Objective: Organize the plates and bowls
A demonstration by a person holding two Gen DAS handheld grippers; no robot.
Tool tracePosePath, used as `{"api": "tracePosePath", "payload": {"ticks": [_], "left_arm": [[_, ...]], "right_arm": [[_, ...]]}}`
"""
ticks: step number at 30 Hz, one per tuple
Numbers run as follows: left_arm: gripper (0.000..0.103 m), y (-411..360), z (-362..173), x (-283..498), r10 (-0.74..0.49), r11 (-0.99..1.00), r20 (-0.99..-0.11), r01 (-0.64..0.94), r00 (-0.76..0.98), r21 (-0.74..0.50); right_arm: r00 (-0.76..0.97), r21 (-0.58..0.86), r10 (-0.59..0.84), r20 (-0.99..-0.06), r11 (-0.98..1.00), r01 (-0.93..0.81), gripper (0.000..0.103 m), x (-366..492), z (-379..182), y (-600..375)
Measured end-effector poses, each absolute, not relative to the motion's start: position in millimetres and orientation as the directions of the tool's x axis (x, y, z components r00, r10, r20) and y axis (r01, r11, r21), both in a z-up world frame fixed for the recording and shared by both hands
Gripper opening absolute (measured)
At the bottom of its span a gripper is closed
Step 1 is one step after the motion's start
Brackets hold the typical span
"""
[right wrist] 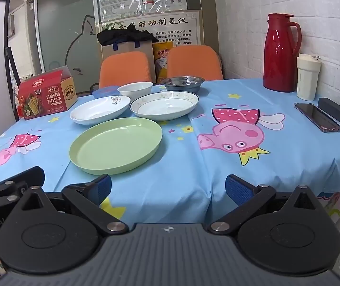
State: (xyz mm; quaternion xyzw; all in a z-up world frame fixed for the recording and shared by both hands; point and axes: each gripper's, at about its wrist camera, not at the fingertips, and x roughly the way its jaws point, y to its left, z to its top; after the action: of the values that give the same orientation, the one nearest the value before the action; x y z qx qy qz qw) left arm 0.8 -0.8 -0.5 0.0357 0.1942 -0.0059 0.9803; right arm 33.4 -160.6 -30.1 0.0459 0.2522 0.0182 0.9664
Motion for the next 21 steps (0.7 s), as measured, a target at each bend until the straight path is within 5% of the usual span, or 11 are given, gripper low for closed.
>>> {"api": "tracePosePath", "payload": {"ticks": [21], "left_arm": [[0.083,5.2,-0.6,-0.1,0.008,0.999,-0.388,0.005,0.922,0.031]], "right_arm": [[0.874,0.079,0.056,-0.482,0.997,-0.02,0.103,30.1,-27.3,-156.5]]}}
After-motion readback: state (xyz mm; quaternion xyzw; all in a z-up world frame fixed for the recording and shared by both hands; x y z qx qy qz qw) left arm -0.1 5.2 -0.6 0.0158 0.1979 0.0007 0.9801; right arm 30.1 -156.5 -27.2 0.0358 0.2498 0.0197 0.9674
